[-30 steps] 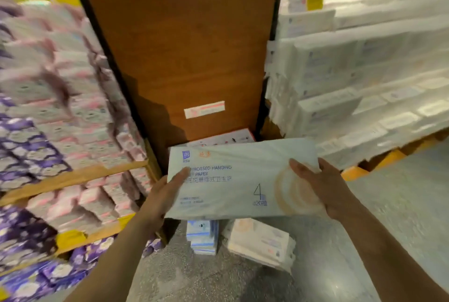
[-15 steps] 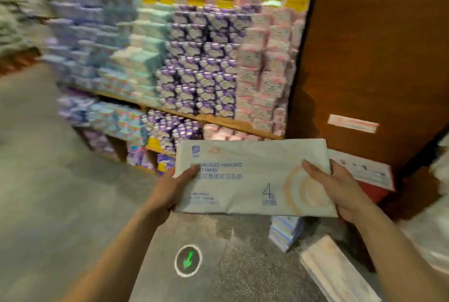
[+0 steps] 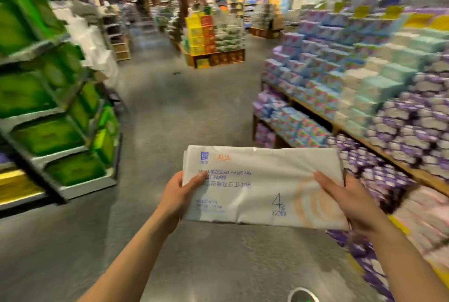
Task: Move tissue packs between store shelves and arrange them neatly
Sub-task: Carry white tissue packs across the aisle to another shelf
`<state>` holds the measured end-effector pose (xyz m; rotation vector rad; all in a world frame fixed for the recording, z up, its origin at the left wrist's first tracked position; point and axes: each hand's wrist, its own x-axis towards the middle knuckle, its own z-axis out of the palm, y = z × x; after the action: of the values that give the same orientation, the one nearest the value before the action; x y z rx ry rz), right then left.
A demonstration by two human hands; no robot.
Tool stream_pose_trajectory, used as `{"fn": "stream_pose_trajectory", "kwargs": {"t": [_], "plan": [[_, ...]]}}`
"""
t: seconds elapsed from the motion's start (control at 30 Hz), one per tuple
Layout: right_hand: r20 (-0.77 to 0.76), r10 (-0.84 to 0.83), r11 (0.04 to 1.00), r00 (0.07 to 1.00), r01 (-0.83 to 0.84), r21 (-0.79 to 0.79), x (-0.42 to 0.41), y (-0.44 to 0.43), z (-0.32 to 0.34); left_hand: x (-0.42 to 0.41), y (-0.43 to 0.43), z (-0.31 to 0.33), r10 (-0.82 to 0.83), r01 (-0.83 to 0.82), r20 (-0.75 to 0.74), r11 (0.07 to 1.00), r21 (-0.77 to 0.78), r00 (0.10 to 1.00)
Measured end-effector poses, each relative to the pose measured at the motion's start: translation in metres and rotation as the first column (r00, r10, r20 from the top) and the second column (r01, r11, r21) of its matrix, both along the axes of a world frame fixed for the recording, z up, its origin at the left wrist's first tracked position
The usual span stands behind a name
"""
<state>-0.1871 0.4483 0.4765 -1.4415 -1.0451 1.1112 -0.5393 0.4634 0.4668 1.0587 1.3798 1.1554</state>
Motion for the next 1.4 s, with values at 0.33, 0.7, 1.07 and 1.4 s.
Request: {"fn": "stream_pose_trajectory", "kwargs": {"t": [0.33, 0.7, 1.07, 1.4], "plan": [[0.046, 0.454, 0.891, 0.890, -0.455, 0.001, -0.281, 0.195, -0.004, -0.262, 0.039, 0.008, 0.408, -0.408, -0.005, 0.913, 0.003, 0.913], [0.160, 0.778, 0.603, 0.608, -0.794, 0.083, -0.598, 0.392, 0.041, -0.489, 0.124, 0.048, 0.741, -0.740, 0.025, 0.668, 0.073, 0.671], [0.233, 0.895, 0.362, 0.380, -0.925, 0.116, -0.923, 0.478, 0.065, -0.733, 0.149, 0.053, 0.896, -0.895, 0.060, 0.434, 0.105, 0.441], [0.163, 0.935, 0.288, 0.316, -0.942, 0.175, -1.227, 0.506, 0.087, -1.029, 0.173, 0.101, 0.923, -0.909, 0.001, 0.380, 0.168, 0.386]]}}
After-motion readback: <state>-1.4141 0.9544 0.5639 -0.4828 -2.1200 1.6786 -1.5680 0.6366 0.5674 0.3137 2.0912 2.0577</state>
